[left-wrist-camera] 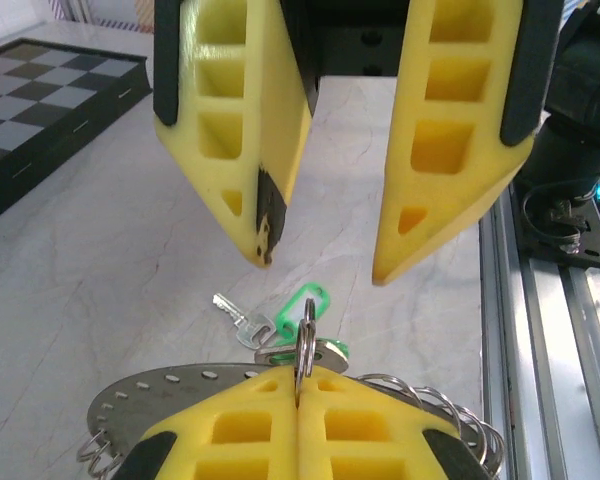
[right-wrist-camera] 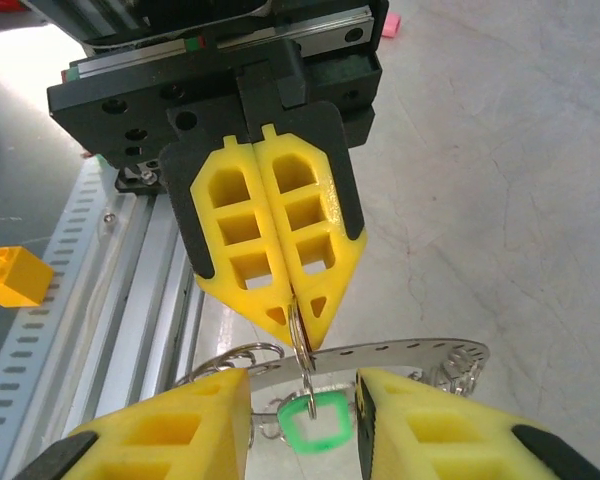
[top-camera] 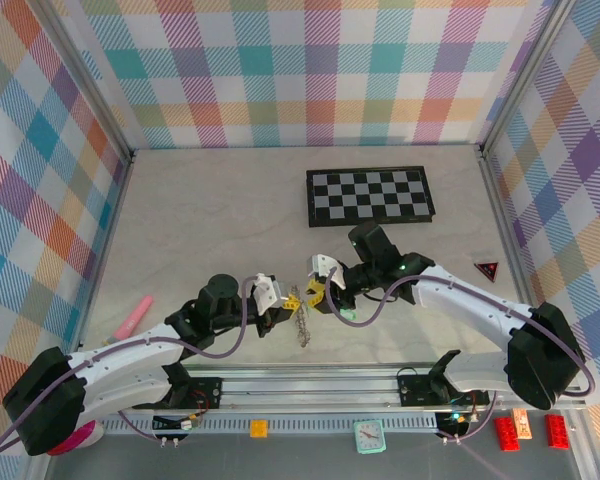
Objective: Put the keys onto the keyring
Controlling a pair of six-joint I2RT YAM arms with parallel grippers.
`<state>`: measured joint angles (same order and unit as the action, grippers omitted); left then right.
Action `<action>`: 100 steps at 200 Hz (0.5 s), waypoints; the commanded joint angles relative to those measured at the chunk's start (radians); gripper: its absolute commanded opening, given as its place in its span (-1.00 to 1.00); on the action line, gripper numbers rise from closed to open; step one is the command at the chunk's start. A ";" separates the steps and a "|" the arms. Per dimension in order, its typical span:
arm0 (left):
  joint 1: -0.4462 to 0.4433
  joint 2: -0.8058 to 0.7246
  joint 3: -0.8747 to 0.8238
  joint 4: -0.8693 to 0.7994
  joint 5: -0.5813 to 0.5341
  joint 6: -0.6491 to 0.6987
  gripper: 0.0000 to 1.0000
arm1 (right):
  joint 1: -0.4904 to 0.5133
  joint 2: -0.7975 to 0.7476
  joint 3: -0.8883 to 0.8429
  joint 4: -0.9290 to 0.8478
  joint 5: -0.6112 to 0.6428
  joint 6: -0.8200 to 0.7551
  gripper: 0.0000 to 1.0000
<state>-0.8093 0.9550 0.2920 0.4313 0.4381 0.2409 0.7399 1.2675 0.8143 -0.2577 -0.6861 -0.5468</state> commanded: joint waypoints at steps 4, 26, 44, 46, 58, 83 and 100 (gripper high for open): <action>0.001 0.022 -0.046 0.210 0.043 -0.058 -1.00 | 0.003 0.020 -0.026 0.086 -0.075 0.039 -0.33; 0.000 0.048 -0.059 0.267 0.049 -0.073 -1.00 | 0.003 0.040 -0.025 0.100 -0.096 0.047 -0.35; 0.000 0.059 -0.063 0.288 0.058 -0.074 -1.00 | 0.002 0.049 -0.031 0.115 -0.098 0.050 -0.40; 0.000 0.059 -0.062 0.291 0.058 -0.075 -1.00 | 0.002 0.051 -0.031 0.115 -0.098 0.051 -0.41; 0.001 0.059 -0.065 0.294 0.059 -0.074 -1.00 | 0.003 0.059 -0.030 0.114 -0.098 0.050 -0.45; 0.000 0.053 -0.068 0.293 0.060 -0.074 -1.00 | 0.002 0.062 -0.038 0.120 -0.084 0.048 -0.70; 0.000 0.048 -0.071 0.294 0.057 -0.075 -1.00 | 0.003 0.064 -0.034 0.115 -0.088 0.049 -0.87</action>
<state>-0.8089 1.0145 0.2314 0.6373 0.4629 0.1719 0.7399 1.3216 0.7891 -0.1585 -0.7391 -0.4969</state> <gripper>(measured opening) 0.045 0.106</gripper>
